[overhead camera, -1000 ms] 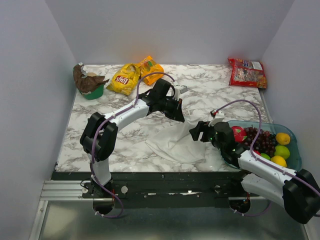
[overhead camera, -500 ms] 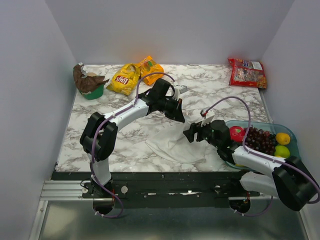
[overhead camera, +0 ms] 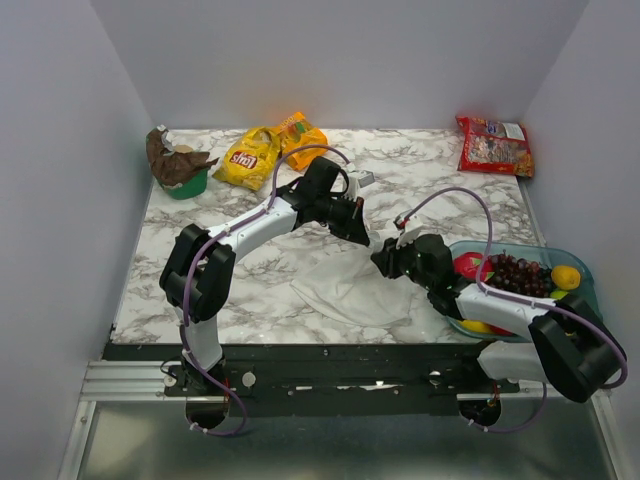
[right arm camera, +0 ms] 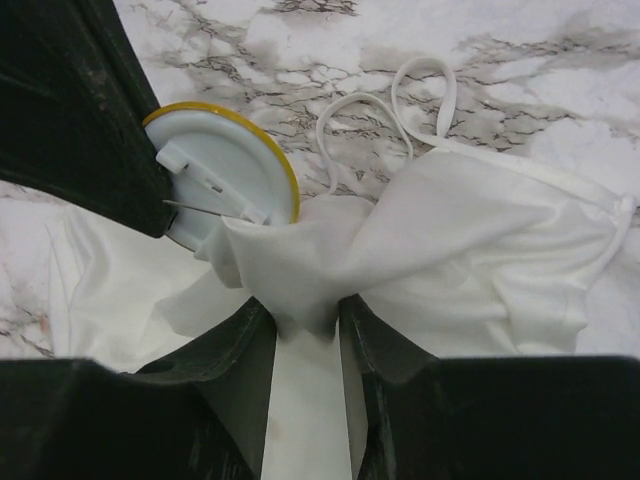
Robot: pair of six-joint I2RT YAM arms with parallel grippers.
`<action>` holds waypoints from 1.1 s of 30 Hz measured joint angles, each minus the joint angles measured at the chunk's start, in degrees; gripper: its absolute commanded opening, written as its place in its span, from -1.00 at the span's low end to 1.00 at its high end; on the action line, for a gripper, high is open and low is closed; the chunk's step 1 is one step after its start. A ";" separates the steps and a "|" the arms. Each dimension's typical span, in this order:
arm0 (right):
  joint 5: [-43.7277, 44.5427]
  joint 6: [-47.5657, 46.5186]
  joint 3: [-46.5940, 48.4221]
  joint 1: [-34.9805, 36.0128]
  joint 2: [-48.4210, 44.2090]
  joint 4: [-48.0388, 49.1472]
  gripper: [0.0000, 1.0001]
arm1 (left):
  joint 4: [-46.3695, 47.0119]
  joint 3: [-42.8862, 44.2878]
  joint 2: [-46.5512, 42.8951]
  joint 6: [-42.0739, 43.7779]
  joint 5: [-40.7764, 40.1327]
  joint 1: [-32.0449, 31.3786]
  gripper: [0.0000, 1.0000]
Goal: Pin the brooch onto the clothing
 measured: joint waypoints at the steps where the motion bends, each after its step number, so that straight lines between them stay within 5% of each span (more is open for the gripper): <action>1: 0.02 0.02 0.13 0.00 0.28 0.07 -0.40 | -0.02 0.00 0.00 0.00 0.02 0.00 -1.00; 12: 0.68 0.22 1.05 0.00 2.03 0.13 -0.32 | -0.94 0.02 0.00 0.39 0.04 0.17 -1.00; 19: 1.01 1.05 1.01 0.00 -0.94 -1.86 0.52 | -2.60 0.46 0.00 2.21 0.02 0.81 -1.00; 33: 0.26 -1.05 -2.08 -0.09 -14.51 -3.69 0.66 | -12.90 5.38 2.05 11.13 0.13 1.88 -1.00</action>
